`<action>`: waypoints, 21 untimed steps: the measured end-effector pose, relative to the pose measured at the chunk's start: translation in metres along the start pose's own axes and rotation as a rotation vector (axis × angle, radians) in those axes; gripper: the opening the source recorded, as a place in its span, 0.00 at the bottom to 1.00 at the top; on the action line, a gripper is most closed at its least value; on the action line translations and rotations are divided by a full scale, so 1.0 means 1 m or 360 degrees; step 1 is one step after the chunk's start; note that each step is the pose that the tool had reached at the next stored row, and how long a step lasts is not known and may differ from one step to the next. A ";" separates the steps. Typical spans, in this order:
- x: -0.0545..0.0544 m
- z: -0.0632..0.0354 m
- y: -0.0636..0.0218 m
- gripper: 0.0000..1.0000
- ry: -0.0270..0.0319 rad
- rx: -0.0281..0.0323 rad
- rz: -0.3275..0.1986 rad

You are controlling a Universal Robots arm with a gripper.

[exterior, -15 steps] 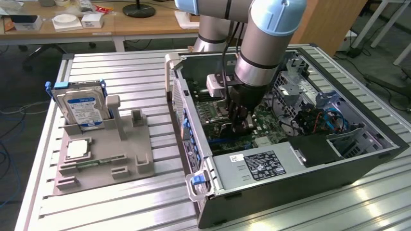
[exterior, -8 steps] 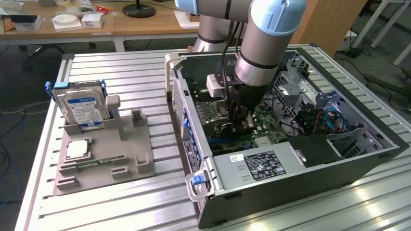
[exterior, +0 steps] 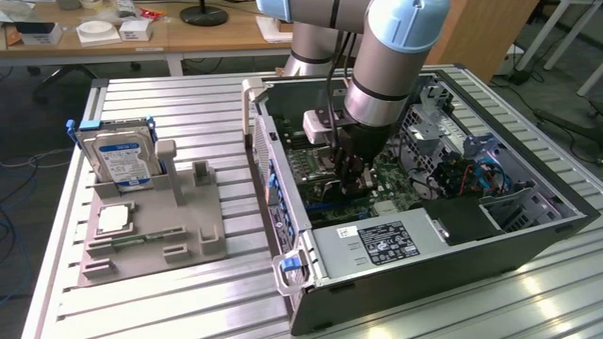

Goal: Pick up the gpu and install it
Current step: 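Insert the gpu into the slot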

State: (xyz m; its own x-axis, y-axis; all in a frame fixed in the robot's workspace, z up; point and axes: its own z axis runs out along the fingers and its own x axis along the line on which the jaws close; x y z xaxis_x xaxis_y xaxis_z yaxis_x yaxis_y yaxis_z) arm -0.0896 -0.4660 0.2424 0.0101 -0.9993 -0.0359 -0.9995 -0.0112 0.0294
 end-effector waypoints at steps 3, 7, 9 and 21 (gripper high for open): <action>0.000 0.0000 0.0000 0.27 0.00000 0.00000 0.0000; 0.000 0.0000 -0.0004 0.27 -0.00001 -0.00005 0.0000; -0.001 -0.0001 -0.0015 0.27 0.00002 -0.00014 0.0000; -0.001 -0.0001 -0.0052 0.27 -0.00004 -0.00288 0.0001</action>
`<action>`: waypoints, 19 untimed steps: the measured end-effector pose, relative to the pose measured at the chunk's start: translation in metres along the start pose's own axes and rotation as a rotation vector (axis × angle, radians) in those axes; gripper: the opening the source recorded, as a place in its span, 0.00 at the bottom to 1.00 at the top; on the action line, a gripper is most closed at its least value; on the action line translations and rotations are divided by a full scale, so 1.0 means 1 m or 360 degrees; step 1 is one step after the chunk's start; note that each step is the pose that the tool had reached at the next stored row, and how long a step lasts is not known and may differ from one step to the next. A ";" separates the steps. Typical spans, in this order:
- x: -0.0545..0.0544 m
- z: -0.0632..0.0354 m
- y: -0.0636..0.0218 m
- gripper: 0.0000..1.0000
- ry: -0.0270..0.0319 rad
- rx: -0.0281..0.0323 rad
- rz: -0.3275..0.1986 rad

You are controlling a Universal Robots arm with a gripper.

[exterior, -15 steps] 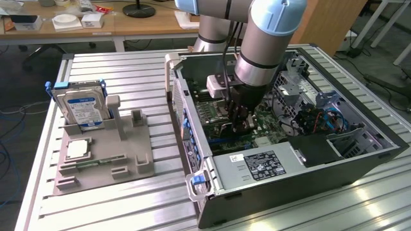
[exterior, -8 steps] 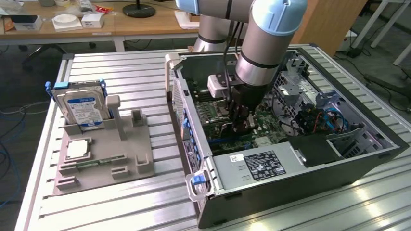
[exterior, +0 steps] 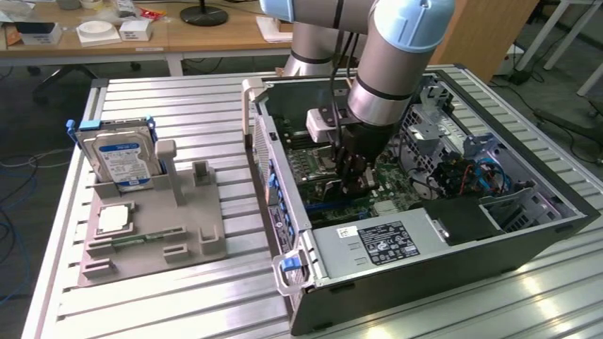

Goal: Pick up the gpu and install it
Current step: 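Insert the gpu into the slot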

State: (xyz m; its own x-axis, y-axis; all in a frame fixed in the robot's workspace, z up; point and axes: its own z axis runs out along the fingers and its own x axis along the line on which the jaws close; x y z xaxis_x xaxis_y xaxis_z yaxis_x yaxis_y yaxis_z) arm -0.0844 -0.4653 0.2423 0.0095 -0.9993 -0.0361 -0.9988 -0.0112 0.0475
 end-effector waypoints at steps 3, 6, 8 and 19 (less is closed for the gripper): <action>0.000 -0.0001 -0.0005 0.27 0.00003 -0.00035 0.0000; 0.000 0.0001 -0.0006 0.27 0.00034 -0.00034 0.0000; 0.000 -0.0001 -0.0005 0.27 0.00162 -0.00037 0.0001; -0.002 -0.0003 -0.0005 0.27 0.00688 -0.00041 0.0004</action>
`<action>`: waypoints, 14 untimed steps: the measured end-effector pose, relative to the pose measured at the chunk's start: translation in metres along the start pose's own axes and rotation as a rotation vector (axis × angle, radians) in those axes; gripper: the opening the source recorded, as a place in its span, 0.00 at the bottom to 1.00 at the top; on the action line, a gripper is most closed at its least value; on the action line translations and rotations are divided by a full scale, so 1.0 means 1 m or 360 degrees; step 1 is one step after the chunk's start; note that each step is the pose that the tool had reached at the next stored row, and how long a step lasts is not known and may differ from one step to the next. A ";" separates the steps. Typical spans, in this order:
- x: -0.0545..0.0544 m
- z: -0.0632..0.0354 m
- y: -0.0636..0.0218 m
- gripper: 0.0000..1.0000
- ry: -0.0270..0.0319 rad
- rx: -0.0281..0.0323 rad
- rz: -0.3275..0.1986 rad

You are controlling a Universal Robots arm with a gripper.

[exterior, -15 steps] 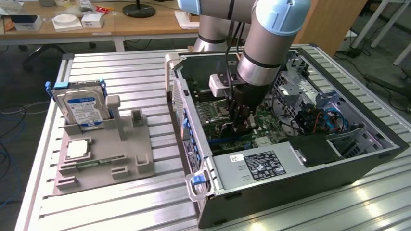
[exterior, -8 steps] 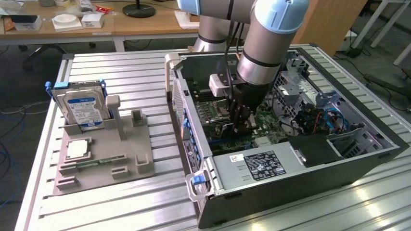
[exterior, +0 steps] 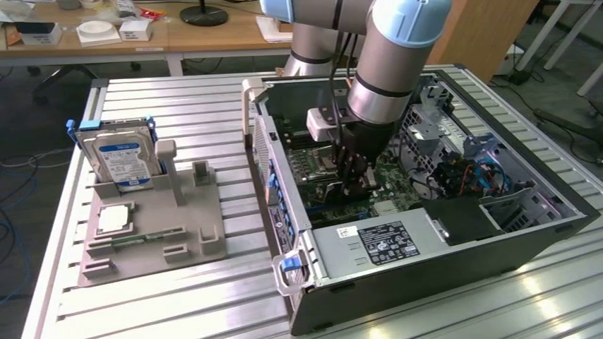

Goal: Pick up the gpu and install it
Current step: 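Insert the gpu into the slot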

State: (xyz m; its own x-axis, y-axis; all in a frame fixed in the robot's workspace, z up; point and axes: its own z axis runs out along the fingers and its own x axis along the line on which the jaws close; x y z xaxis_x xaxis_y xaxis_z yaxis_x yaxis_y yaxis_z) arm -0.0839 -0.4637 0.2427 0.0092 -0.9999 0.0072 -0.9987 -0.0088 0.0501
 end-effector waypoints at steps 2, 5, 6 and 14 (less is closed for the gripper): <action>0.000 0.0000 0.0000 0.27 0.00001 0.00000 0.0000; 0.000 0.0000 0.0000 0.27 0.00001 0.00000 0.0000; 0.000 0.0000 0.0000 0.27 -0.00002 0.00001 0.0000; 0.000 -0.0053 0.0003 0.27 -0.00048 0.00000 0.0000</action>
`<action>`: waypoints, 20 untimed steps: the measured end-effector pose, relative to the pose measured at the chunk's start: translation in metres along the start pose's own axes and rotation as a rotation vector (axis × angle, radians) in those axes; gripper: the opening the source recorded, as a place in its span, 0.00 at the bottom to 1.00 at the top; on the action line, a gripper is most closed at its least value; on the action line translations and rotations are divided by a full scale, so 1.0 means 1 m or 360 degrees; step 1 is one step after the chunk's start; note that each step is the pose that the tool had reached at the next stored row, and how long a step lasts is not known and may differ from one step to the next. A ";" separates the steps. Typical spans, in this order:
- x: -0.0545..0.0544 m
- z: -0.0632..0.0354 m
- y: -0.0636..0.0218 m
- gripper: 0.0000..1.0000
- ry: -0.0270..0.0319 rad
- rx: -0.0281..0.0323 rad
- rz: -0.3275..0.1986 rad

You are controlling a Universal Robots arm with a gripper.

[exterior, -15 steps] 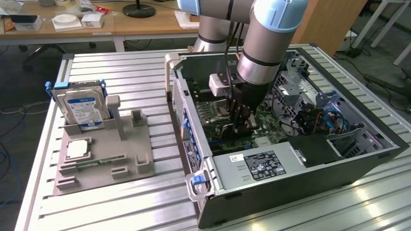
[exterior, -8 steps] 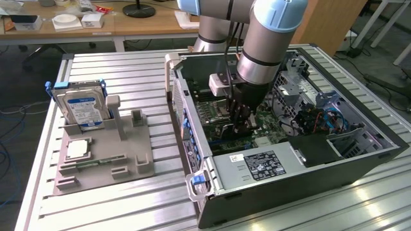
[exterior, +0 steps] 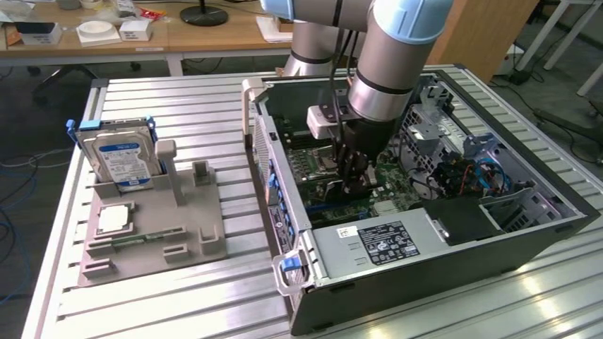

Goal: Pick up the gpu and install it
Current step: 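Insert the gpu into the slot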

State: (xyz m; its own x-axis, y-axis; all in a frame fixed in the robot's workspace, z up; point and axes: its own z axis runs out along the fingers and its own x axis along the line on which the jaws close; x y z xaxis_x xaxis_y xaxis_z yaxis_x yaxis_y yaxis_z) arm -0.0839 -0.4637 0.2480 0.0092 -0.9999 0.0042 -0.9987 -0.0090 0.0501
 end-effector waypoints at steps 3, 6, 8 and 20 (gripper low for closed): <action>0.000 0.0000 0.0000 0.27 -0.00004 0.00002 0.0000; 0.000 -0.0001 0.0000 0.27 -0.00046 0.00000 0.0000; 0.000 0.0000 -0.0001 0.27 -0.00121 0.00001 -0.0001; -0.001 0.0001 -0.0034 0.27 -0.00399 0.00004 -0.0002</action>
State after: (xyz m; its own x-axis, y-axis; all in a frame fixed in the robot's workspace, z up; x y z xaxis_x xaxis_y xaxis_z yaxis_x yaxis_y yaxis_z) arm -0.0805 -0.4628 0.2477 0.0092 -0.9997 -0.0209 -0.9987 -0.0102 0.0498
